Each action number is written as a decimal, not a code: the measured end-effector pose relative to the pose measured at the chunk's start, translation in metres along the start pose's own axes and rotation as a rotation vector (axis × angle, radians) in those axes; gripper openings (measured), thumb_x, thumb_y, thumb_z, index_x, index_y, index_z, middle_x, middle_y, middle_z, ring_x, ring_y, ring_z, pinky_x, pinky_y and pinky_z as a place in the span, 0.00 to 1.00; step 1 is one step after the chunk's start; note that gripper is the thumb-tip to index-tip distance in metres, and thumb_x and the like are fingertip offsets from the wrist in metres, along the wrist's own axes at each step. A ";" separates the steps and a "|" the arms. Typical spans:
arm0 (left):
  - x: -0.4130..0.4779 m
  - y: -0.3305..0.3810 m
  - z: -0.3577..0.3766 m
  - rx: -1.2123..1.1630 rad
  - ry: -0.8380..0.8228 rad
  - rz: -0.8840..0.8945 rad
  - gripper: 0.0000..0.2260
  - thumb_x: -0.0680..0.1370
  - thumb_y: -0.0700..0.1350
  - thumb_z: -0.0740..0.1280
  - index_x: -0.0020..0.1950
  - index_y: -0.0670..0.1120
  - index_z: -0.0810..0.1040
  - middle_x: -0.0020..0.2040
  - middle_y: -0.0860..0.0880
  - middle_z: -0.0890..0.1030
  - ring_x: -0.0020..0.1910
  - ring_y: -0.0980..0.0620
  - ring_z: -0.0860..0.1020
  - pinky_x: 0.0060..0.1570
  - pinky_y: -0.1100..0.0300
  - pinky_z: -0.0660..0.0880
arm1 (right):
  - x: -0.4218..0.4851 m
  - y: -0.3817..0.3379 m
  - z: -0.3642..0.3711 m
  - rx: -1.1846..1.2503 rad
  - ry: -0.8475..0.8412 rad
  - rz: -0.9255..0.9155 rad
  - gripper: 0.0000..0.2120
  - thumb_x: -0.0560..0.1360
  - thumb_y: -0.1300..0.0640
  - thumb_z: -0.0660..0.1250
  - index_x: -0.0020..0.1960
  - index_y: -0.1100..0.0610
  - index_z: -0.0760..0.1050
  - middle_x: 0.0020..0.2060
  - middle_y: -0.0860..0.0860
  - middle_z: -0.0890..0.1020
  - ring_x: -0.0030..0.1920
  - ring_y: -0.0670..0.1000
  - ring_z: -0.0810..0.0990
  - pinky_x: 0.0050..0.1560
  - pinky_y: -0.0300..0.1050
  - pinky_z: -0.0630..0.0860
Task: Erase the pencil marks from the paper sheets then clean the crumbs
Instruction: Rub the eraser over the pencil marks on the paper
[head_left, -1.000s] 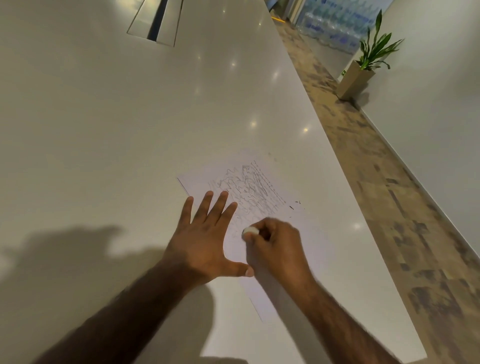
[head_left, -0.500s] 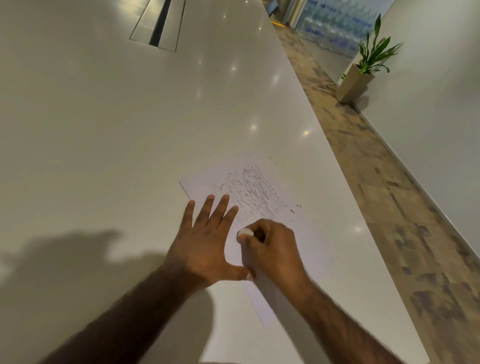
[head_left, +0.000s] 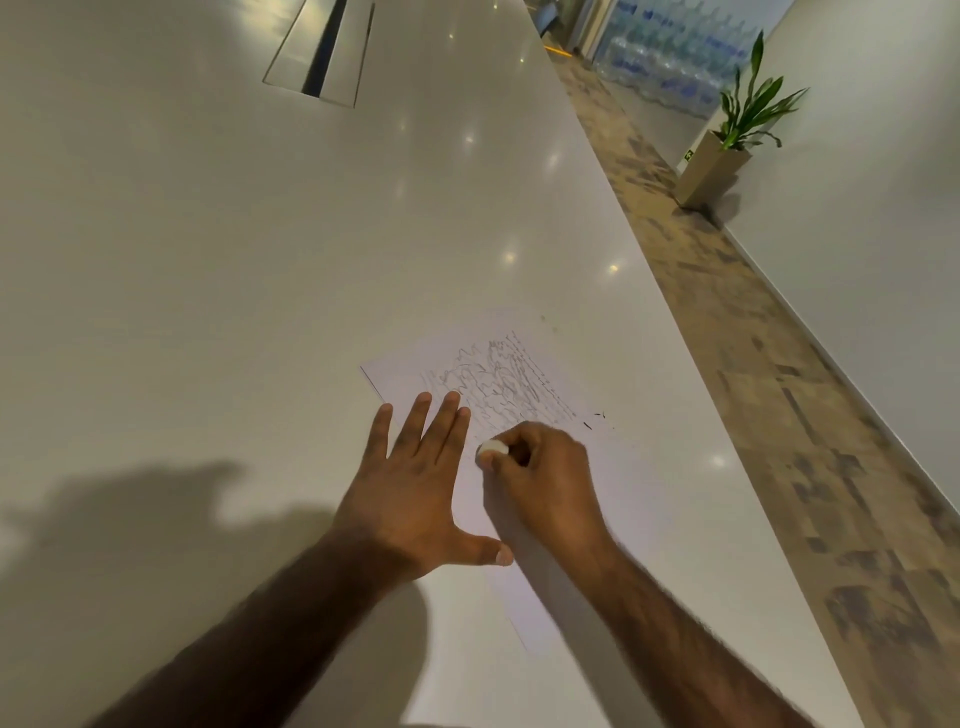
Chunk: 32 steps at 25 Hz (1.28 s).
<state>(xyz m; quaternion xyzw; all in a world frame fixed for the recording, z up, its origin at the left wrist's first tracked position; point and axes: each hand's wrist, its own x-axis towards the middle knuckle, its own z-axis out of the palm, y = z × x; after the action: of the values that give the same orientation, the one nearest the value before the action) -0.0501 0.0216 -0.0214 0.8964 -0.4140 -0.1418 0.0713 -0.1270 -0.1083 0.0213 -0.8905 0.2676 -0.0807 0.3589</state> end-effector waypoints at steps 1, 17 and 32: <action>0.000 0.001 -0.001 -0.002 -0.005 -0.001 0.59 0.56 0.86 0.36 0.71 0.51 0.15 0.75 0.51 0.17 0.74 0.47 0.18 0.74 0.39 0.24 | 0.001 0.001 -0.002 0.018 0.020 0.013 0.07 0.79 0.56 0.72 0.42 0.50 0.81 0.36 0.40 0.82 0.42 0.34 0.80 0.36 0.27 0.73; -0.001 -0.001 -0.001 0.005 -0.032 0.009 0.58 0.56 0.87 0.35 0.68 0.52 0.13 0.75 0.51 0.18 0.74 0.48 0.18 0.75 0.38 0.25 | 0.012 0.007 -0.007 -0.022 -0.060 -0.023 0.04 0.78 0.55 0.73 0.44 0.52 0.84 0.38 0.39 0.82 0.42 0.38 0.81 0.38 0.27 0.74; 0.000 0.001 -0.004 0.021 -0.088 0.001 0.59 0.58 0.89 0.38 0.67 0.52 0.12 0.71 0.51 0.14 0.71 0.48 0.14 0.73 0.37 0.24 | 0.003 0.039 -0.033 0.118 0.130 0.118 0.04 0.74 0.56 0.75 0.42 0.49 0.81 0.36 0.45 0.83 0.40 0.43 0.82 0.37 0.30 0.76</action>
<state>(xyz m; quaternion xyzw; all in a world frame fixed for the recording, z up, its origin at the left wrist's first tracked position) -0.0488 0.0209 -0.0172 0.8897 -0.4186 -0.1768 0.0438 -0.1520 -0.1525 0.0189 -0.8434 0.3370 -0.1328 0.3968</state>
